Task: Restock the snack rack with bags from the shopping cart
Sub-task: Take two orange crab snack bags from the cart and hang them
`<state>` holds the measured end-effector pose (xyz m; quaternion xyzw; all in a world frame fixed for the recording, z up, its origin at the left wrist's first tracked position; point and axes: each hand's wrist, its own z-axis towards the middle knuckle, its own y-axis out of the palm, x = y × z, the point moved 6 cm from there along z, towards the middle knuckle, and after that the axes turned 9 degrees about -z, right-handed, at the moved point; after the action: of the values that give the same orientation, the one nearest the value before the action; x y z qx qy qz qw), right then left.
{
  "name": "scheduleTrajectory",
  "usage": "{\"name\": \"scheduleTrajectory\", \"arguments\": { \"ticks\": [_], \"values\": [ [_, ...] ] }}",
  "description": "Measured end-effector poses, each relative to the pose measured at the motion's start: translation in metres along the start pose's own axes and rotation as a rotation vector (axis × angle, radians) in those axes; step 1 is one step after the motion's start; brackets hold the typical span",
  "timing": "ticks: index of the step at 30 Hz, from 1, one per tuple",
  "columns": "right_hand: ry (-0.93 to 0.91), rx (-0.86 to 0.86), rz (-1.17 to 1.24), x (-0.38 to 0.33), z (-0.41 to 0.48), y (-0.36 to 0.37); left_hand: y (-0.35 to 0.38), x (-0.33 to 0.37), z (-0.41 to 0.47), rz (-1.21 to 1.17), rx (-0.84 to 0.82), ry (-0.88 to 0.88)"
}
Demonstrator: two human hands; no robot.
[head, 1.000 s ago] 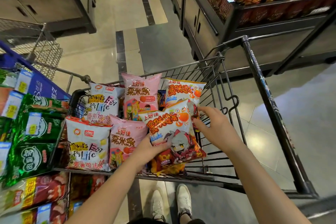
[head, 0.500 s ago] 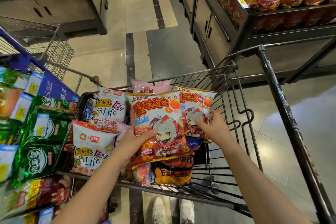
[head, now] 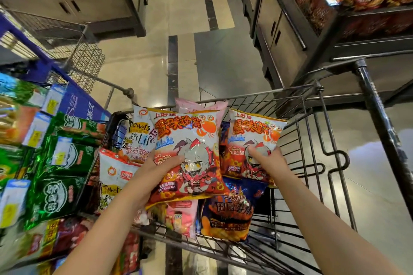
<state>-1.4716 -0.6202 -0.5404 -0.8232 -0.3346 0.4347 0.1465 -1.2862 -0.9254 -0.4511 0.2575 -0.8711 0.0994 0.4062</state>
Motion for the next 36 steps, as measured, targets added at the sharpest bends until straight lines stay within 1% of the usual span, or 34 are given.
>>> {"name": "scheduleTrajectory", "arguments": {
  "ticks": [5,10,17,22,26,31,36],
  "values": [
    [0.010,-0.054,0.110,-0.010,-0.012,-0.006,0.005,0.010,-0.010,-0.003,-0.037,0.008],
    [-0.046,0.044,0.188,-0.011,-0.028,-0.019,0.005,0.020,-0.018,0.025,-0.059,0.043],
    [-0.198,0.074,0.115,-0.040,-0.073,-0.053,0.004,0.039,-0.037,0.068,-0.045,0.080],
    [-0.316,0.067,0.090,-0.062,-0.117,-0.079,0.006,0.053,-0.059,0.044,-0.099,0.135],
    [-0.338,0.033,0.078,-0.064,-0.134,-0.088,0.003,0.067,-0.078,0.028,-0.129,0.173],
    [-0.385,-0.073,0.129,-0.080,-0.150,-0.091,-0.017,0.082,-0.090,-0.042,-0.148,0.219],
    [-0.432,-0.167,0.127,-0.110,-0.161,-0.078,-0.045,0.084,-0.102,-0.074,-0.110,0.254]
  ]
}}
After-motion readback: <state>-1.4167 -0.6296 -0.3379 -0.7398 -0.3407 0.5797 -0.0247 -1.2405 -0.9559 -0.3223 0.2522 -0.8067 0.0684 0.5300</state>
